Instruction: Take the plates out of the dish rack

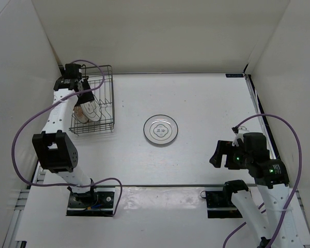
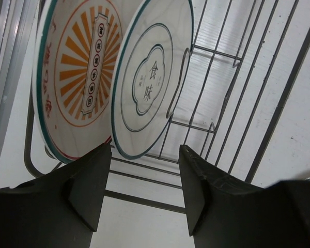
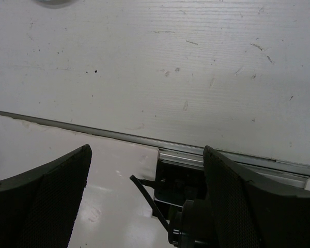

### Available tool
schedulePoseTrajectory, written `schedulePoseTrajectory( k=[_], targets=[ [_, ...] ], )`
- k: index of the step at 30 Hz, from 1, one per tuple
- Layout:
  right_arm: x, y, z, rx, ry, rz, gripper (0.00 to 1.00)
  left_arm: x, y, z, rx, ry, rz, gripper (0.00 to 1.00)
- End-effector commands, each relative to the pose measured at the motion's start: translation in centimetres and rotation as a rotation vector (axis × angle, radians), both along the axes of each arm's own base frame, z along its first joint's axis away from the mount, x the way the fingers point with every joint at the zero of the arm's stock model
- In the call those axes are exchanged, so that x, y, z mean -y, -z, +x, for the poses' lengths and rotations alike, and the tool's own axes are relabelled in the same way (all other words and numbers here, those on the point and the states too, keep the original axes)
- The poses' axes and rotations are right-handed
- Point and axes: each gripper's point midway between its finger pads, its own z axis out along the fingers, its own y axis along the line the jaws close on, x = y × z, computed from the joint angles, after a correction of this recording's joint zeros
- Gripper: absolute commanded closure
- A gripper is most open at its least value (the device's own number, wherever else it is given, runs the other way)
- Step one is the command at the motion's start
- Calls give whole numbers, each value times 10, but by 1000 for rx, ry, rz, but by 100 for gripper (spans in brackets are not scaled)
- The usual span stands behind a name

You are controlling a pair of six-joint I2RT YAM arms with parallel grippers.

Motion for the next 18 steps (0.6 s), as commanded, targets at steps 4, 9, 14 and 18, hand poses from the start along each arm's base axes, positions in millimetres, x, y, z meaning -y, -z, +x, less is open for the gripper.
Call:
schedulePoseTrajectory(
  k=[4, 9, 14, 18],
  targets=[
    [-2, -2, 3, 32, -14, 9, 10, -17, 6, 0, -5, -47, 27, 35],
    [-3, -1, 3, 31, -12, 11, 10, -21, 14, 5, -26, -50, 34, 37],
    [-2, -1, 4, 35, -12, 7, 10, -25, 23, 10, -49, -62, 41, 43],
    [-2, -1, 4, 33, -8, 6, 10, -27, 28, 12, -62, -67, 50, 48]
  ],
)
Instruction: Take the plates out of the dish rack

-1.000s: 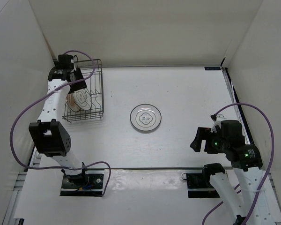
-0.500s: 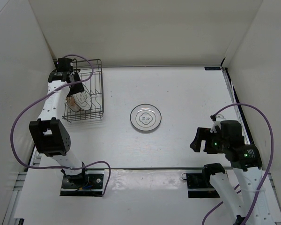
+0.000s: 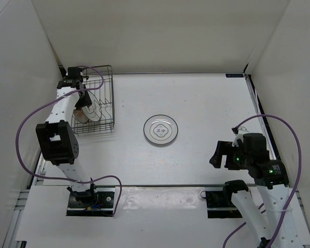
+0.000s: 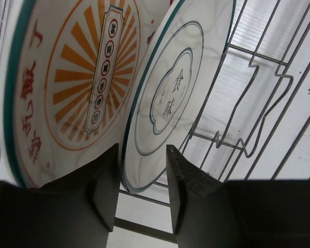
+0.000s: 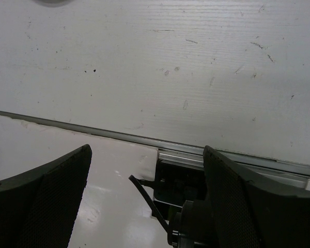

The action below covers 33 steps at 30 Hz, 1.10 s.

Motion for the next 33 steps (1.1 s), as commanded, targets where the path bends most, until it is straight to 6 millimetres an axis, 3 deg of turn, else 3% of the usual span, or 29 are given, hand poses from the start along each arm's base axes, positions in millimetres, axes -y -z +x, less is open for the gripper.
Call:
schedulePoseTrajectory(
  k=[1, 11, 21, 27, 33],
  targets=[
    [-2, -2, 4, 33, -9, 6, 10, -8, -15, 6, 39, -16, 28, 52],
    [-1, -2, 6, 31, -1, 3, 10, -8, -15, 4, 41, -20, 28, 76],
    [1, 0, 6, 31, 8, -2, 10, -4, -25, 4, 66, -6, 14, 94],
    [1, 1, 6, 28, 15, -2, 10, 3, -58, 4, 139, 16, 14, 100],
    [4, 2, 9, 28, 37, -10, 10, 17, -107, 6, 258, 63, 33, 100]
  ],
)
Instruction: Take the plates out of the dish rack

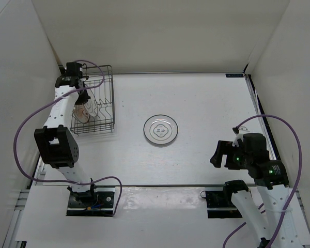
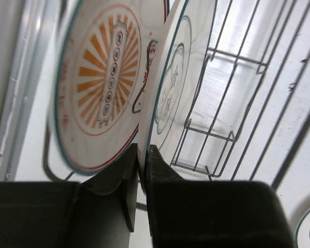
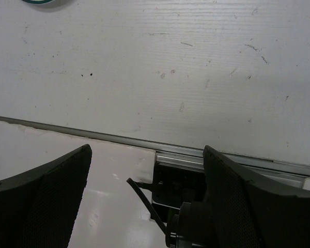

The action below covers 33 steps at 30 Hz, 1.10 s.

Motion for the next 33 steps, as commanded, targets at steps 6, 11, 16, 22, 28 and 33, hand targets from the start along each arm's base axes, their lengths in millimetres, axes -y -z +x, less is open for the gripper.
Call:
schedulePoseTrajectory(
  k=[6, 11, 16, 22, 28, 33],
  targets=[
    [0, 4, 6, -21, 10, -5, 10, 18, -149, -2, 325, 71, 51, 100],
    [1, 2, 7, 5, 22, -9, 10, 86, -181, -15, 483, 256, -26, 100],
    [4, 1, 7, 23, 47, -8, 10, 150, -220, -33, 618, 417, -161, 100],
    [6, 2, 7, 26, 61, -14, 10, 237, -160, -48, 492, 601, -456, 100],
    [6, 3, 7, 39, 63, -9, 10, 289, -80, -68, 336, 674, -717, 100],
    [6, 5, 7, 37, 60, -6, 10, 322, -44, -77, 260, 724, -799, 100]
  ],
)
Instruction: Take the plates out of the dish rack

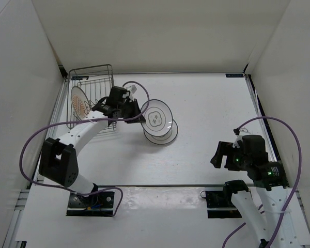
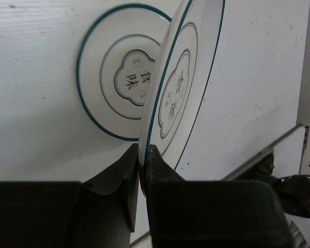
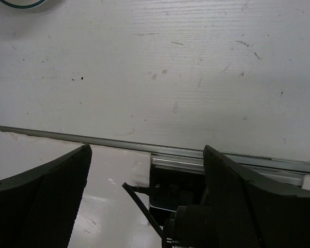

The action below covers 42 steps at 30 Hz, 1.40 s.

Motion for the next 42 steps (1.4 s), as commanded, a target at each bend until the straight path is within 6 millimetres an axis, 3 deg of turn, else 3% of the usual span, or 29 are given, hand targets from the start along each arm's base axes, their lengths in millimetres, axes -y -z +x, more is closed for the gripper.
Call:
schedulePoseTrajectory(
  k=[1, 8, 12, 22, 29, 34, 42],
  targets=[
    [0, -5, 7, 37, 15, 8, 10, 43, -45, 1, 111, 103, -185, 100],
    [-1, -4, 4, 29, 11, 10, 10, 61, 20, -1, -33, 129, -155, 100],
    [-2, -5, 6, 43, 6, 14, 10, 60, 37, 4, -54, 128, -115, 100],
    [-3, -6, 6, 48, 4, 20, 10, 53, 55, 12, -97, 120, -57, 100],
    [-3, -5, 6, 49, -4, 21, 10, 41, 70, 16, -133, 109, -12, 91],
    [-3, -4, 6, 44, -3, 20, 10, 39, 81, 20, -152, 115, 16, 72],
    [-2, -6, 5, 59, -2, 18, 10, 32, 95, 20, -183, 101, 52, 58]
  ],
)
